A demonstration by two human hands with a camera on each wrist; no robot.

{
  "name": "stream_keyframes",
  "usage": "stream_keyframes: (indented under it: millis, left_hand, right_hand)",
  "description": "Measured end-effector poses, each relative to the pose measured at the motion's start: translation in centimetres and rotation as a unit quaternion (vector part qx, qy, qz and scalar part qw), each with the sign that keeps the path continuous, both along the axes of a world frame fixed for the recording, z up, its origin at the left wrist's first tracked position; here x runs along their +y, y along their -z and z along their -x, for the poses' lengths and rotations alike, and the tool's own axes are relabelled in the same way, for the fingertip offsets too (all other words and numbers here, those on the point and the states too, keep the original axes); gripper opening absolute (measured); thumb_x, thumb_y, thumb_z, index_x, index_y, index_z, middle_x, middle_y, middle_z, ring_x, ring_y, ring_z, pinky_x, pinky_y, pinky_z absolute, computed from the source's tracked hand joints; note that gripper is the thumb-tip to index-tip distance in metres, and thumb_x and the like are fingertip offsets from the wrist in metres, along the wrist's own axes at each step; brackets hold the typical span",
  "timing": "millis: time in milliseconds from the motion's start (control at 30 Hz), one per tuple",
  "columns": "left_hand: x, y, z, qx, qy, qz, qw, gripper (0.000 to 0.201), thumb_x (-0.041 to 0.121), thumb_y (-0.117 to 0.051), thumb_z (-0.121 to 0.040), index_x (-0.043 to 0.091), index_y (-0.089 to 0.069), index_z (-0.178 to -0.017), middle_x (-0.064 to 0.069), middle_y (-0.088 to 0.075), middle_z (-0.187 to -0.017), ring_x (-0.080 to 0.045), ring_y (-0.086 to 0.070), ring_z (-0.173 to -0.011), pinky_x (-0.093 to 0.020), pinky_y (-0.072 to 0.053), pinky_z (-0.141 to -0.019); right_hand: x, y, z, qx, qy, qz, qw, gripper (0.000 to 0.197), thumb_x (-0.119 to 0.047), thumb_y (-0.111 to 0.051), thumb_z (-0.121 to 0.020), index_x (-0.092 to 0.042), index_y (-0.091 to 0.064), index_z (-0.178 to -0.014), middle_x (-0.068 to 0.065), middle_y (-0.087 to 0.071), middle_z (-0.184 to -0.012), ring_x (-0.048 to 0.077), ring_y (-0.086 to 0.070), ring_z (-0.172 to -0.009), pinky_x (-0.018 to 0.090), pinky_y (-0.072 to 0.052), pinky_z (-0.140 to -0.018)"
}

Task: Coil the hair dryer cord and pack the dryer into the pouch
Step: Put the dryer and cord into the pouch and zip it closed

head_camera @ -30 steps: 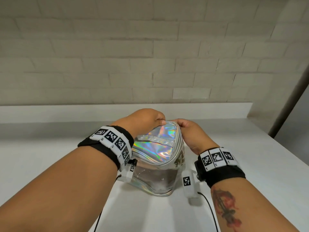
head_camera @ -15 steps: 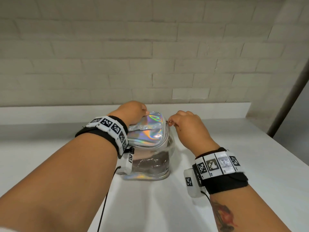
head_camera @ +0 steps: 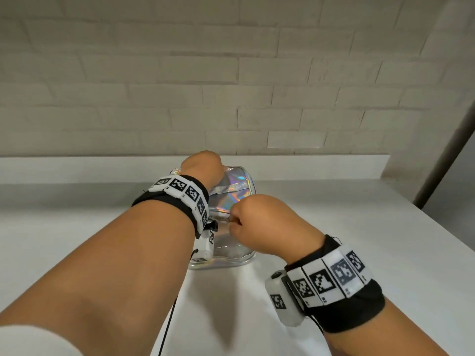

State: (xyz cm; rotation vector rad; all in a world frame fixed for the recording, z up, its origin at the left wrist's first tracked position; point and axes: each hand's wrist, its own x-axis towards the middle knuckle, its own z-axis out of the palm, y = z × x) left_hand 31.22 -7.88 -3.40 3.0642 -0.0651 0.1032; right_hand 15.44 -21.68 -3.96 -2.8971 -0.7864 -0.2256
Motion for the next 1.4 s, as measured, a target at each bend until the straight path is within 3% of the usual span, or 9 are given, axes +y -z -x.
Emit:
stream_keyframes:
  millis: [133,300,400,500,633,967,1167,1300,1400]
  left_hand:
    - [-0.2,-1.7,0.9,0.021,0.009,0.011,1.000,0.042,0.035,-0.043,-0.098,0.006,-0.063,-0.122,-0.015,-0.061,-0.129,-0.034,-0.055,-0.119,-0.037,-0.045,-0.097]
    - [4.2,-3.0,2.2,0.020,-0.049,0.197,0.979,0.047,0.041,-0.045,-0.096,0.005,-0.062,-0.121,-0.018,-0.057,-0.135,-0.034,-0.056,-0.119,-0.041,-0.043,-0.102]
    - [7.4,-1.2,3.8,0.078,-0.071,0.542,0.834,0.033,0.035,-0.051,-0.095,0.007,-0.068,-0.095,-0.018,-0.067,-0.098,-0.028,-0.061,-0.075,-0.038,-0.056,-0.071]
    - [7.9,0.0,5.7,0.144,-0.047,0.720,0.677,0.040,0.034,-0.036,-0.102,0.007,-0.065,-0.103,-0.012,-0.067,-0.096,-0.024,-0.069,-0.069,-0.029,-0.058,-0.060]
    - [5.7,1.5,6.4,0.179,-0.013,0.760,0.624,0.044,0.033,-0.030,-0.103,0.009,-0.066,-0.107,-0.012,-0.070,-0.105,-0.025,-0.068,-0.089,-0.035,-0.053,-0.081]
    - [2.1,3.1,7.3,0.286,0.007,0.794,0.536,0.027,0.009,-0.040,-0.096,-0.003,-0.064,-0.098,-0.017,-0.069,-0.086,-0.025,-0.070,-0.068,-0.027,-0.058,-0.059]
    - [3.5,4.0,6.9,0.130,0.019,0.693,0.709,0.018,0.007,-0.050,-0.091,0.009,-0.067,-0.094,-0.015,-0.067,-0.092,-0.026,-0.060,-0.082,-0.032,-0.050,-0.073]
    - [5.3,3.0,6.3,-0.008,0.063,0.442,0.895,0.020,0.011,-0.047,-0.096,0.008,-0.061,-0.082,-0.007,-0.056,-0.076,-0.020,-0.047,-0.074,-0.029,-0.034,-0.059]
    - [6.4,2.2,6.2,-0.104,0.073,0.282,0.951,0.020,0.016,-0.049,-0.097,0.009,-0.062,-0.084,-0.011,-0.054,-0.088,-0.024,-0.048,-0.080,-0.030,-0.030,-0.065]
  right_hand:
    - [-0.9,-1.2,-0.6,0.168,-0.014,-0.196,0.966,0.031,-0.039,-0.053,-0.089,-0.013,-0.070,-0.085,0.001,-0.067,-0.075,0.026,-0.064,-0.076,0.032,-0.050,-0.070]
    - [-2.2,-2.1,-5.5,0.032,0.045,-0.235,0.970,0.022,-0.026,-0.053,-0.091,-0.018,-0.068,-0.105,0.006,-0.070,-0.106,0.025,-0.063,-0.099,0.032,-0.048,-0.088]
    - [-1.9,-1.8,-7.7,0.043,0.053,-0.166,0.984,0.043,-0.024,-0.050,-0.093,-0.018,-0.047,-0.136,0.009,-0.050,-0.139,0.023,-0.046,-0.127,0.024,-0.032,-0.099]
    - [-0.6,-1.2,-8.7,0.068,0.031,-0.141,0.987,0.050,-0.023,-0.047,-0.094,-0.018,-0.037,-0.143,0.011,-0.041,-0.146,0.026,-0.040,-0.133,0.031,-0.031,-0.108]
    - [0.2,-0.7,-9.2,0.058,0.053,-0.042,0.996,0.045,-0.030,-0.038,-0.097,-0.027,-0.037,-0.141,0.006,-0.043,-0.146,0.030,-0.040,-0.132,0.050,-0.031,-0.106]
    - [-1.7,0.0,-9.9,0.041,0.079,-0.075,0.993,0.031,-0.028,-0.043,-0.095,-0.016,-0.061,-0.116,0.013,-0.059,-0.117,0.031,-0.055,-0.108,0.038,-0.043,-0.091]
    - [-1.1,1.0,-10.7,0.008,0.103,-0.064,0.993,0.029,-0.034,-0.042,-0.095,-0.020,-0.062,-0.110,0.011,-0.060,-0.113,0.033,-0.055,-0.105,0.040,-0.044,-0.086]
    - [-1.4,1.1,-11.3,-0.008,0.136,-0.067,0.988,0.028,-0.035,-0.043,-0.094,-0.021,-0.064,-0.107,0.010,-0.062,-0.110,0.034,-0.057,-0.103,0.040,-0.045,-0.083]
    - [-1.9,1.0,-11.8,-0.023,0.186,-0.087,0.978,0.028,-0.033,-0.044,-0.093,-0.021,-0.066,-0.106,0.010,-0.064,-0.109,0.035,-0.058,-0.103,0.040,-0.046,-0.084]
